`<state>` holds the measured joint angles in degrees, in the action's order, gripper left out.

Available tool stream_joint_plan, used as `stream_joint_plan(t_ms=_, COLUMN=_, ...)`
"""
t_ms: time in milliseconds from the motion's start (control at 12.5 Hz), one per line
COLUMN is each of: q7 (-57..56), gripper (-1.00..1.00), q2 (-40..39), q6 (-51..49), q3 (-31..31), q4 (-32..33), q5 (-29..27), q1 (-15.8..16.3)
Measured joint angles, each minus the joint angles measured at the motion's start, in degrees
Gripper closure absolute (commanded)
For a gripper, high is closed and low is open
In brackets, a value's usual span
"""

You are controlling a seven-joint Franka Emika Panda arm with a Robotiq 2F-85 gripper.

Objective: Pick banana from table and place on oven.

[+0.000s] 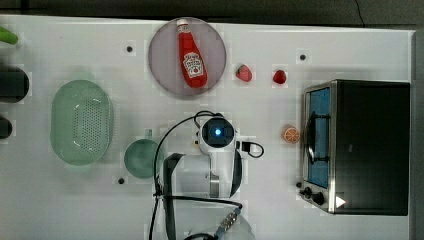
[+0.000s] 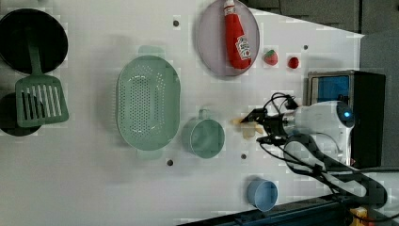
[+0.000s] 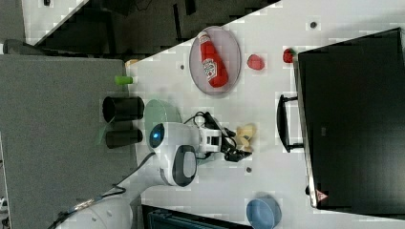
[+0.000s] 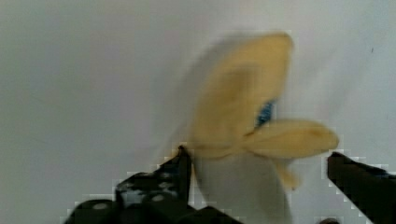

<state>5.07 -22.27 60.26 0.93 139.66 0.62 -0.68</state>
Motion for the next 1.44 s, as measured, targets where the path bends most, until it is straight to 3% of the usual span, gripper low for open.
stream_joint_plan(t_ms=400, q7=0.08, gripper=0.49, q2=1.11, q6=1.45, q3=0.08, q4=-0.67, q5=-0.60, q1=-0.03)
stream_joint_plan(t_ms=480, q7=0.14, gripper=0.59, q2=1.92, q6=1.51, q3=-0.49, q4=-1.23, q5=-0.25, q1=-0.11)
stream_joint_plan(t_ms=720, q7=0.13, gripper=0.59, q2=2.31, q6=3.30, q3=0.16, q4=-1.79, q5=-0.58, q1=-0.68)
stream_joint_plan(t_ms=960, q7=0.13, gripper=0.59, q2=6.25, q6=-1.01, q3=-0.33, q4=-0.56, q5=-1.15, q1=0.28)
stream_joint_plan(t_ms=1200, q7=0.14, gripper=0.59, q2=17.88, q6=-11.41, q3=-0.29, q4=-2.01, q5=0.11, q1=0.04)
stream_joint_plan(t_ms=1440, q7=0.14, gripper=0.59, q2=29.51, q6=-29.96, q3=0.31, q4=-9.96, q5=0.07, q1=-0.19)
